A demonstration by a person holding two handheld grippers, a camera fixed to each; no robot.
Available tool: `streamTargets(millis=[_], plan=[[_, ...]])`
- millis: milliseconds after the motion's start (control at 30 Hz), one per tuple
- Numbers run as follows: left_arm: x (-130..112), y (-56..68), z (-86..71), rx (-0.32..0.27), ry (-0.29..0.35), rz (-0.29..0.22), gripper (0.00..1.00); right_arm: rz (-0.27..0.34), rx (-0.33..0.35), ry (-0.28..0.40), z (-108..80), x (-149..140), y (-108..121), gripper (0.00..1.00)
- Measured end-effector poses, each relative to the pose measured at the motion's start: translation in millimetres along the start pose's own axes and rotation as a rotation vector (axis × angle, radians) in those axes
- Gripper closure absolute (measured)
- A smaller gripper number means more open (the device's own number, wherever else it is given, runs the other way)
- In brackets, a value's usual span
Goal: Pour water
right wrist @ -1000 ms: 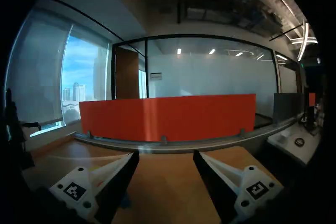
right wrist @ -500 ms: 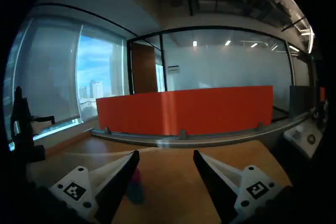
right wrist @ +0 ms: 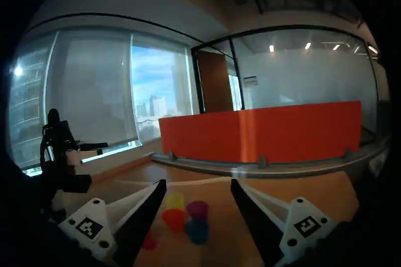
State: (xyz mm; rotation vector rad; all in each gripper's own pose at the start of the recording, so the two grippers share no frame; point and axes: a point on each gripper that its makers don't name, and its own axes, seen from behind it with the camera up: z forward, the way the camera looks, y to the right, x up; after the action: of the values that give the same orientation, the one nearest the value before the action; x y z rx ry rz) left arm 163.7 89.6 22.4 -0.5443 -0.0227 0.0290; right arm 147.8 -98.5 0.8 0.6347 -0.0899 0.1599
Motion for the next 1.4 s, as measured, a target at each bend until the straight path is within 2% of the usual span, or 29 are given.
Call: streamTargets(millis=[200, 633, 1000, 1400], plan=[[-5.6, 5.7, -0.2, -0.038, -0.025, 0.010, 0.01, -0.027, 0.039, -0.022, 0.5, 0.1, -9.4, 0.00], [-42.9, 6.2, 1.7, -0.090, -0.125, 0.039, 0.01, -0.077, 0.099, -0.159, 8.8, -23.7, -27.5, 0.01], [-79.8, 11.7, 2.5, -0.137, -0.206, 0.048, 0.01, -0.132, 0.109, -0.235, 18.8, -44.0, -30.3, 0.00], [-113.0, 13.1, 4.2, -0.177, -0.259, 0.052, 0.01, -0.155, 0.118, -0.307, 32.7, -77.8, -23.1, 0.00]])
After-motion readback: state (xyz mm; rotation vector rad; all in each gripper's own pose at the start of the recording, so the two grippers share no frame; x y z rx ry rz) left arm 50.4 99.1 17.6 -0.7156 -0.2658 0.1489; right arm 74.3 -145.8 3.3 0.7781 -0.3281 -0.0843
